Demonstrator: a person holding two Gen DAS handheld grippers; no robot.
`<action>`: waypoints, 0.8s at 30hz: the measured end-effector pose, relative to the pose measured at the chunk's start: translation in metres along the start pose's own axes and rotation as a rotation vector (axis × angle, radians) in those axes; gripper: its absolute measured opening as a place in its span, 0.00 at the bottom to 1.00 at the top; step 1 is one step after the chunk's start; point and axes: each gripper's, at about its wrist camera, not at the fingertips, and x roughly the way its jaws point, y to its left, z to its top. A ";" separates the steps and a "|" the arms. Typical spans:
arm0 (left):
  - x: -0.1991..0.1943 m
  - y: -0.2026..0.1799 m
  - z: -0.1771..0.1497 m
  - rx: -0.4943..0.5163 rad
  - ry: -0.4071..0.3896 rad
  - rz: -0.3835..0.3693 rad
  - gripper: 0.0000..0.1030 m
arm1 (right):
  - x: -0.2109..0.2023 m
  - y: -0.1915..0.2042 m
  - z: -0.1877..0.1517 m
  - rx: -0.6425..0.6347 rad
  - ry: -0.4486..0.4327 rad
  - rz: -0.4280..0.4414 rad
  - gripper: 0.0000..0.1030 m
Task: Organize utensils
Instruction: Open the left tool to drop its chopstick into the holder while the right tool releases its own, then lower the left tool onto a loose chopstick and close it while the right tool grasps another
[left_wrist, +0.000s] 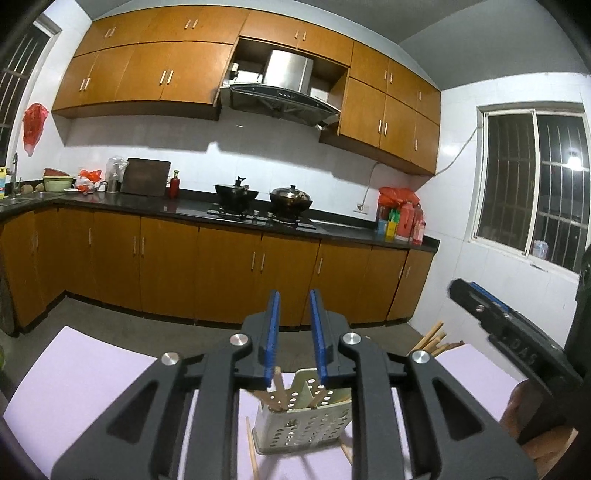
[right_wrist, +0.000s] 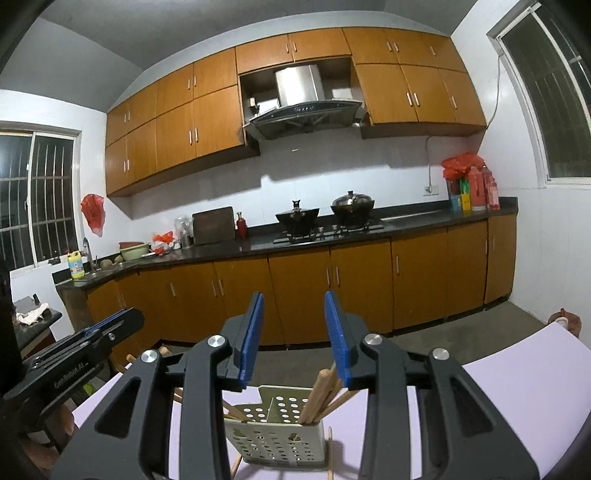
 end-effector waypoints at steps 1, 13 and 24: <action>-0.008 0.003 0.002 -0.005 -0.006 0.005 0.21 | -0.008 -0.003 0.002 0.004 -0.004 -0.010 0.35; -0.037 0.061 -0.083 -0.014 0.225 0.194 0.30 | -0.004 -0.078 -0.101 0.058 0.402 -0.153 0.40; 0.010 0.037 -0.182 0.026 0.539 0.086 0.30 | 0.032 -0.036 -0.207 0.032 0.729 -0.004 0.29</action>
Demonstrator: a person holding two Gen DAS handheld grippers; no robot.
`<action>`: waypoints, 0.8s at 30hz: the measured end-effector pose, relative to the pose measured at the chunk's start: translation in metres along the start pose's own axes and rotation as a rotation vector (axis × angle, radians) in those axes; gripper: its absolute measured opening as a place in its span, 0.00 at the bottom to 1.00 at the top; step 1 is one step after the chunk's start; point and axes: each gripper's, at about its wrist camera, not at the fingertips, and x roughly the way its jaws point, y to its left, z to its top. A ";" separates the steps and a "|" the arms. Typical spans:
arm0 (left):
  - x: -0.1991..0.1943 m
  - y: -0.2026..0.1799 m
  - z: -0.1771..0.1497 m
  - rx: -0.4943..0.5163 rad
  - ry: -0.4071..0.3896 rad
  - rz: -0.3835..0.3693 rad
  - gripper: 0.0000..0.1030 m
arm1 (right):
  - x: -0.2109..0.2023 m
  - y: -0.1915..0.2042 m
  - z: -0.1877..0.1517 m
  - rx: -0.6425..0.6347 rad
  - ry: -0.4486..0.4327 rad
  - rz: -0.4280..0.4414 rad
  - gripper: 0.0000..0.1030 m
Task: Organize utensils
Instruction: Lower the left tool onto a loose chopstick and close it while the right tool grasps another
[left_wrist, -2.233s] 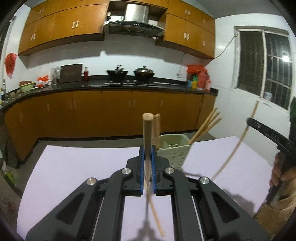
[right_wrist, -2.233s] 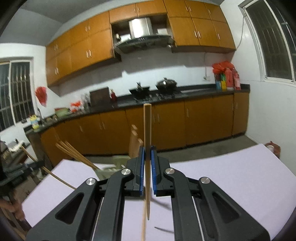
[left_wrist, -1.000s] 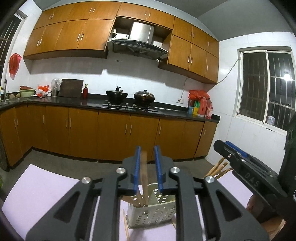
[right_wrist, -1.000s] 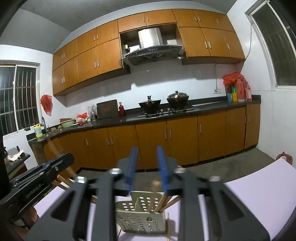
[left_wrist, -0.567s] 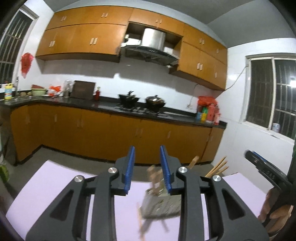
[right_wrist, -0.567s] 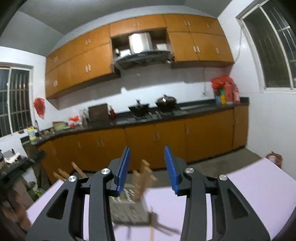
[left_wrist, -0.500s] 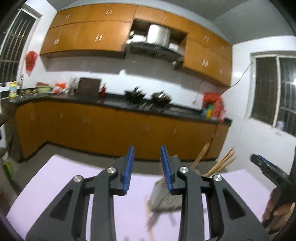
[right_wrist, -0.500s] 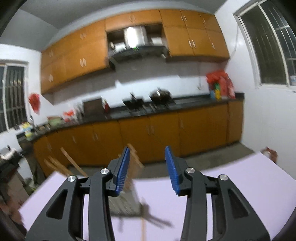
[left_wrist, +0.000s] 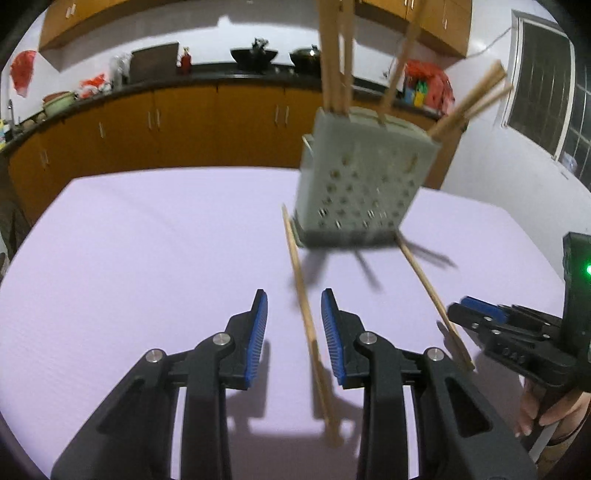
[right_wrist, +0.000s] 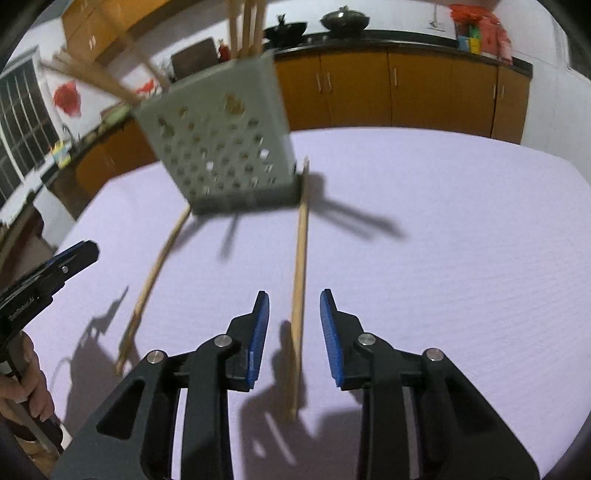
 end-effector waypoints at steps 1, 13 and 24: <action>0.003 -0.004 -0.003 0.001 0.010 -0.001 0.31 | 0.004 0.000 -0.001 0.002 0.010 -0.011 0.29; 0.042 -0.025 -0.015 0.050 0.129 0.047 0.15 | -0.001 -0.047 -0.001 0.097 -0.011 -0.129 0.07; 0.055 0.031 0.000 -0.066 0.129 0.151 0.08 | -0.002 -0.049 0.000 0.065 -0.014 -0.128 0.08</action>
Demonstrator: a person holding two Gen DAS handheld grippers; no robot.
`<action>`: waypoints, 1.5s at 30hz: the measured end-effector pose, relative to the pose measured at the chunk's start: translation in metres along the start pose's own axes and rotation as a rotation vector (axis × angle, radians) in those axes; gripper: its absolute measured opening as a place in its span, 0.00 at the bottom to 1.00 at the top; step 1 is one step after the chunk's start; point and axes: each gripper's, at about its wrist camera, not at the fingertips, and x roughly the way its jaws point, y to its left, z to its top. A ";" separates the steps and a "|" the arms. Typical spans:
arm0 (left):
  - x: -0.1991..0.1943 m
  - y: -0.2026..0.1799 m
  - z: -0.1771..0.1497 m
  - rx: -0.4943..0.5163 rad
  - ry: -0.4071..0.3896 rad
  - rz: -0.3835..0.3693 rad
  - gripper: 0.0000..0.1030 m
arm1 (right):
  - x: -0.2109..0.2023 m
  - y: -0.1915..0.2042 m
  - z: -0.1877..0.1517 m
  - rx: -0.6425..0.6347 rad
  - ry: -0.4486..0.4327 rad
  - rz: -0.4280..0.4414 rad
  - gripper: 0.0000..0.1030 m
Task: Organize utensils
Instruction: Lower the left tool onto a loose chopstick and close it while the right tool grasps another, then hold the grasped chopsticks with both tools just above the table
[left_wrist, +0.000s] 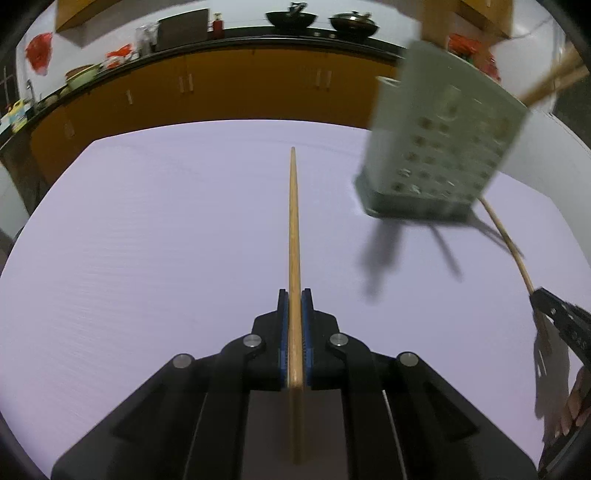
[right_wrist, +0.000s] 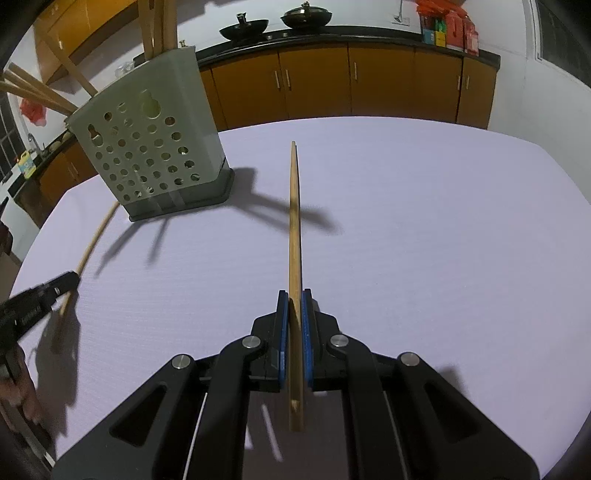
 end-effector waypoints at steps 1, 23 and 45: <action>0.002 0.005 0.003 -0.006 0.003 -0.009 0.08 | 0.000 -0.001 0.001 -0.001 -0.002 -0.003 0.08; 0.001 0.014 0.001 0.006 -0.006 -0.023 0.23 | 0.003 0.003 0.003 -0.048 -0.001 -0.044 0.08; 0.002 0.015 0.002 0.003 -0.007 -0.029 0.24 | 0.003 0.003 0.003 -0.048 0.000 -0.043 0.08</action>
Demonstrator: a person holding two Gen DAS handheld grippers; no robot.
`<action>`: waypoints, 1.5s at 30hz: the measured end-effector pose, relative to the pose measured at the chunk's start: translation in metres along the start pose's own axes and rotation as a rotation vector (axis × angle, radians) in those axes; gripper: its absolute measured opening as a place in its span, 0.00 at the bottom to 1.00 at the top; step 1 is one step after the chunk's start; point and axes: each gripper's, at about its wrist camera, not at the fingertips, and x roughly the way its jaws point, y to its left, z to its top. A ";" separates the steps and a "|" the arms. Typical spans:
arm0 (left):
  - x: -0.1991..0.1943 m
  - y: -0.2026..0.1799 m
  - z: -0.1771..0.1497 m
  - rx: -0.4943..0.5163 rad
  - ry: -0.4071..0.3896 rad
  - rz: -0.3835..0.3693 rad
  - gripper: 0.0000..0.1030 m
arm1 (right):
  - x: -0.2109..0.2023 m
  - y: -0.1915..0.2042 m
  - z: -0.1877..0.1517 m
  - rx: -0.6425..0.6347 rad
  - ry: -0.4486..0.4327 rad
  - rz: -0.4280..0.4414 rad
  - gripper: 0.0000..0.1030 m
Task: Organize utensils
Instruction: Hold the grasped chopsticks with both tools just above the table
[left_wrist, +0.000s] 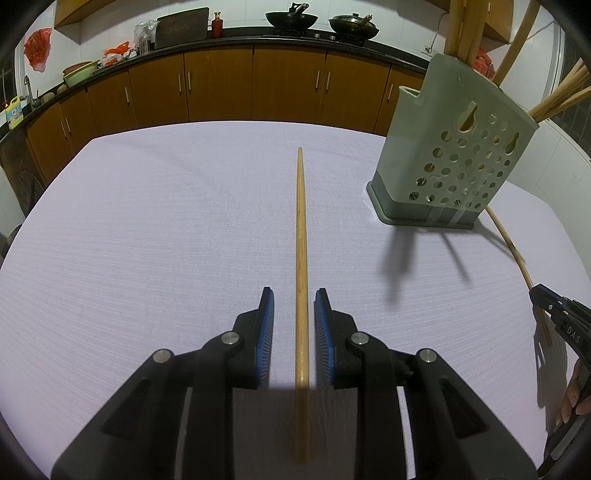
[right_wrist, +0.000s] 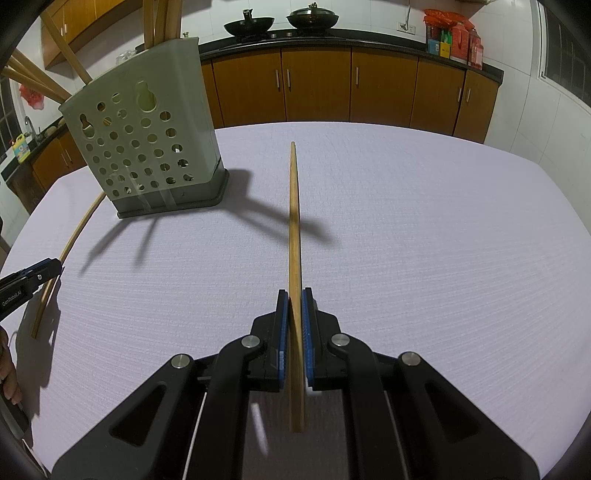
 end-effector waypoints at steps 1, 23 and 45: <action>0.000 0.000 0.000 0.000 0.000 0.000 0.24 | 0.000 0.000 0.000 0.000 0.000 0.000 0.08; 0.000 0.000 0.000 0.000 -0.001 -0.001 0.24 | -0.001 0.000 0.000 0.000 0.000 0.000 0.08; 0.000 -0.001 0.000 0.000 -0.001 -0.001 0.25 | -0.002 -0.001 0.000 0.001 0.001 0.002 0.08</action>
